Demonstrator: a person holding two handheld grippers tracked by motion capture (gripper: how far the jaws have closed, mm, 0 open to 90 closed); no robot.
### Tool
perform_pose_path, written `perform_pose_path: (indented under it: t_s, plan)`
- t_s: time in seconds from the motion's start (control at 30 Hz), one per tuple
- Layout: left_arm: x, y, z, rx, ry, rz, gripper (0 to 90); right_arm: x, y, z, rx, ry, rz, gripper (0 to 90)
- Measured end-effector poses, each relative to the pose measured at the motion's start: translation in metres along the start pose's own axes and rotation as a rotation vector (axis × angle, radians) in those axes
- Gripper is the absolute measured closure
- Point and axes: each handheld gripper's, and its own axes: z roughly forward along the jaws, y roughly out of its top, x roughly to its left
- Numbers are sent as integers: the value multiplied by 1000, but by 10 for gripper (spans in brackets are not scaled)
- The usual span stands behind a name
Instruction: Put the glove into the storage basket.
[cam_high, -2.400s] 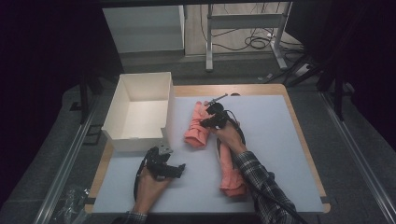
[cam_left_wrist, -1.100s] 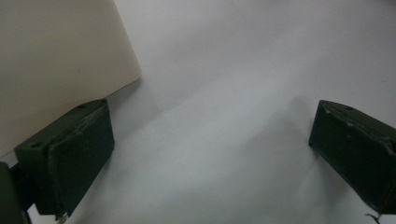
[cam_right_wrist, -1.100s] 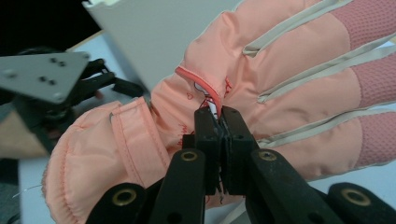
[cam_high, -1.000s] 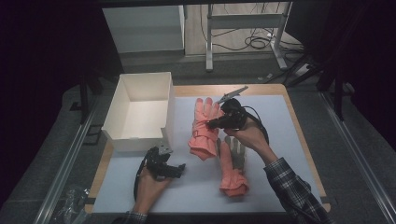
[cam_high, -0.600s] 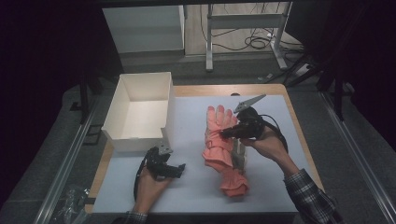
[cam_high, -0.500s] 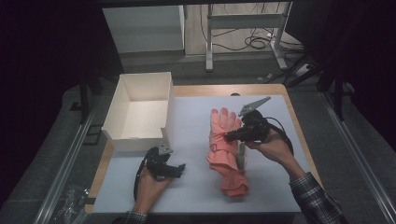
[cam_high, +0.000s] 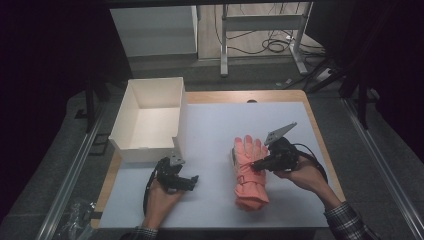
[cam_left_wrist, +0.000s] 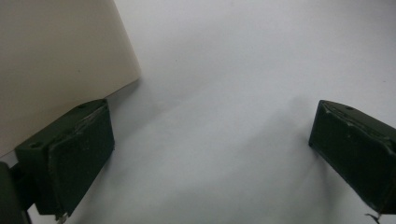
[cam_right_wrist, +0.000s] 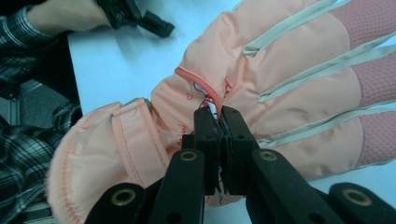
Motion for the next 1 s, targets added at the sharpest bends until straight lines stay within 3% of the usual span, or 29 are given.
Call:
perform_pose_path:
  t_s: [0.1,0.17,0.2,0.4,0.53,0.57,0.63,0.73,0.9,1.0]
  plan:
    - [0,0,0,0,0,1,1,-2,-3,6,1,2,0,854]
    - [0,0,0,-1,0,1,1,-4,-6,11,1,-17,-16,839]
    - [0,0,0,0,-1,2,1,-3,-8,18,23,-65,-50,809]
    - [0,0,0,0,-1,-1,1,0,-13,28,11,-89,-67,732]
    - [0,0,0,0,0,-1,1,-1,-15,25,-17,-96,-46,648]
    - [0,0,0,-1,0,-1,1,-3,-16,18,-61,-96,-21,609]
    - [0,0,0,0,0,2,1,-4,-16,13,-87,-100,-2,607]
    - [0,0,0,0,0,2,1,-10,-22,-4,-161,-143,43,609]
    - [0,0,0,1,0,0,1,-13,-40,-9,-167,-192,70,636]
    - [0,0,0,4,0,4,1,-12,-55,-6,-154,-210,83,702]
